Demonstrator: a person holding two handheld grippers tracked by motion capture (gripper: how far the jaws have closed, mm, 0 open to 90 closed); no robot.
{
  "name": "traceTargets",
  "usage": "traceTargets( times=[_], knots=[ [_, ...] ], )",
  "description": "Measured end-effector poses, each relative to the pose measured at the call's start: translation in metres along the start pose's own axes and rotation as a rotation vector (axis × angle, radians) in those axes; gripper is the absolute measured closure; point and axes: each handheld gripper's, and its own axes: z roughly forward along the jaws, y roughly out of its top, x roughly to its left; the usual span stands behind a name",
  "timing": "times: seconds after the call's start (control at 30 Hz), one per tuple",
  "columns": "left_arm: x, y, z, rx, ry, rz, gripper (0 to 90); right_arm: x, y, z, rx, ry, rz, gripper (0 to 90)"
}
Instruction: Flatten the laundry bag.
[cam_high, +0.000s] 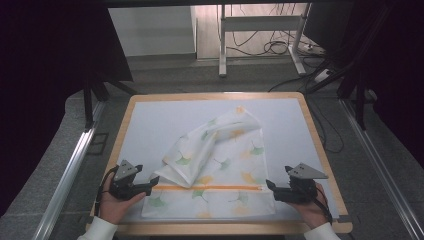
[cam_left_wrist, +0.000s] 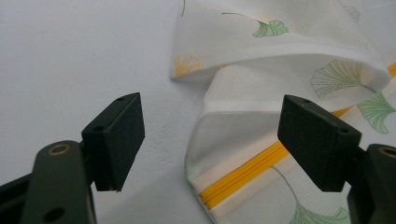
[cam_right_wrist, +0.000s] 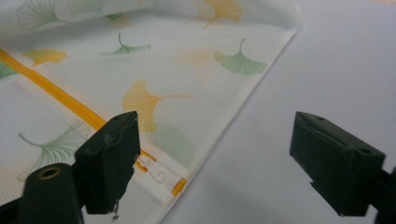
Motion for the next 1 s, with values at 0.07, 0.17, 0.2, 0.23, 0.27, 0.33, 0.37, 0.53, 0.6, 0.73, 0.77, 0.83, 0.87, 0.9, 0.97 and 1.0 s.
traceTargets(
  times=[0.07,0.17,0.2,0.23,0.27,0.33,0.37,0.53,0.6,0.73,0.77,0.83,0.87,0.9,0.97,1.0],
  knots=[
    [-0.001,-0.001,0.001,0.006,-0.01,0.009,23.4,-0.001,0.001,0.001,-0.009,0.015,0.011,22.2],
    [-0.002,-0.003,0.001,0.011,-0.007,0.016,23.7,-0.001,0.001,0.0,-0.036,0.021,0.016,27.6],
    [-0.002,-0.003,0.0,0.009,-0.005,0.015,23.7,-0.001,0.002,0.0,-0.045,0.025,0.019,28.4],
    [-0.002,-0.003,0.0,0.007,-0.008,0.009,23.7,-0.002,0.003,-0.001,-0.051,0.034,0.025,29.4],
    [-0.002,-0.003,-0.001,0.006,-0.014,0.002,23.7,-0.001,0.003,0.0,-0.056,0.043,0.036,30.5],
    [-0.002,-0.003,-0.001,0.007,-0.015,0.005,23.7,-0.001,0.003,0.0,-0.047,0.062,0.035,30.9],
    [-0.002,-0.003,-0.001,0.005,-0.016,0.003,23.7,-0.001,0.003,0.0,-0.047,0.062,0.035,30.9],
    [-0.005,-0.002,-0.001,0.006,-0.028,0.0,23.8,0.005,0.003,0.004,-0.016,0.112,0.027,33.5],
    [-0.007,-0.002,-0.002,0.003,-0.035,-0.002,24.1,0.007,0.003,0.005,-0.009,0.119,0.026,33.6],
    [-0.01,0.0,-0.001,0.009,-0.044,0.007,25.0,0.013,0.002,0.007,0.007,0.133,0.008,33.6],
    [-0.01,0.0,-0.001,0.01,-0.046,0.006,25.1,0.014,0.002,0.007,0.011,0.136,0.004,33.7],
    [-0.01,0.001,0.0,0.01,-0.049,0.007,25.2,0.014,0.001,0.007,0.014,0.137,0.008,33.7],
    [-0.009,0.002,0.002,0.01,-0.051,0.005,25.2,0.013,0.001,0.007,0.015,0.141,0.014,34.8],
    [-0.009,0.002,0.002,0.01,-0.051,0.005,25.2,0.013,0.0,0.006,0.015,0.142,0.015,35.4],
    [-0.009,0.001,0.003,0.016,-0.048,0.006,25.3,0.013,0.001,0.006,0.013,0.145,0.018,35.7],
    [-0.008,0.001,0.003,0.018,-0.046,0.003,25.3,0.013,0.001,0.006,0.014,0.148,0.017,35.9]
  ],
)
